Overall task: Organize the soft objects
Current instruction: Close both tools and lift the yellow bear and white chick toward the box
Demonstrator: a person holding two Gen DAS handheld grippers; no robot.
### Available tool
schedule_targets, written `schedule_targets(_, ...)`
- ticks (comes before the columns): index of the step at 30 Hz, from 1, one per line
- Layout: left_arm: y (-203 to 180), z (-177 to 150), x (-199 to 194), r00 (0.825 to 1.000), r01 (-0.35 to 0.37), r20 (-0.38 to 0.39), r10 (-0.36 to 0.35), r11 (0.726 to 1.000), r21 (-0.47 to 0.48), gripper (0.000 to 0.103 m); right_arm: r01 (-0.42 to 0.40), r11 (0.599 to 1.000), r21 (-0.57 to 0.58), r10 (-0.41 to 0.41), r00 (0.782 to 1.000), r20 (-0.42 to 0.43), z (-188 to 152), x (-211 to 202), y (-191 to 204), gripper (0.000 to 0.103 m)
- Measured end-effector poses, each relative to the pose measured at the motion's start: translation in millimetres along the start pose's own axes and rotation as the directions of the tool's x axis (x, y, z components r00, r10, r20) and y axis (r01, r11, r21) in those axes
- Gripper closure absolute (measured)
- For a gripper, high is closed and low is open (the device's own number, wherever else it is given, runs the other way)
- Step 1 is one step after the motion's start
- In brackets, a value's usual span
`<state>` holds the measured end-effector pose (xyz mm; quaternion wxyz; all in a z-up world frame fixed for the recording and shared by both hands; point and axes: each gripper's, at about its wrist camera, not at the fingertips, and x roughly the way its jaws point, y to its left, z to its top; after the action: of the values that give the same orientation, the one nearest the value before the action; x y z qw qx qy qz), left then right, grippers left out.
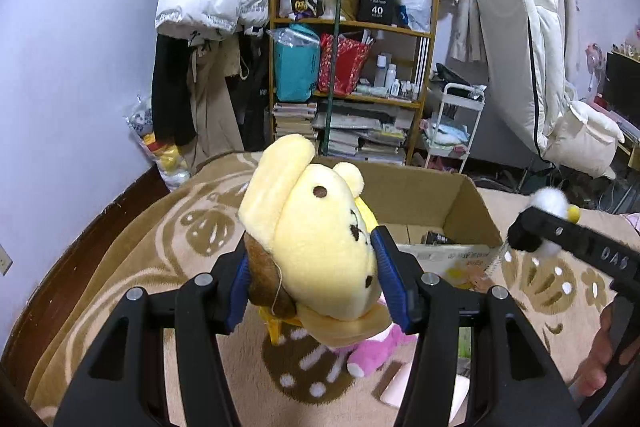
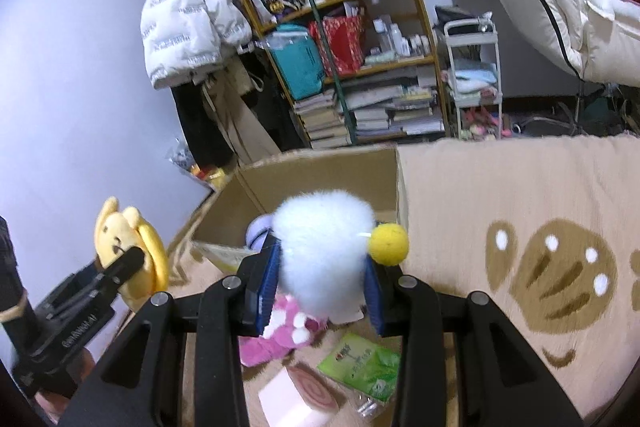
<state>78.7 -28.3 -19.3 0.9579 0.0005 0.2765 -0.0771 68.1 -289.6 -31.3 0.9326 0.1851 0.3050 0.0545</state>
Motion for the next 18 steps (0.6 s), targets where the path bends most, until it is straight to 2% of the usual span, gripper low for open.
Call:
schedule_targets(5,-4,12,4,0.997,0.065,0.043,-0.065,0.998,-0.003,0.048,-0.028,1.000,0.000,0.028,0.999,0.046,18,-5,3,0.064)
schedule_targets(9,-10,25,6,0.994,0.085,0.073,-0.086,0.996,0.016,0.048,-0.026,0.999,-0.032,0.028,0.997,0.073,31,-4,9,0.064)
schedule_targets(18,-24,50,20,0.991,0.031,0.127,-0.040,0.997,0.075,0.048,0.003,0.993,-0.116,0.011,0.993,0.121,58,8,23,0.064)
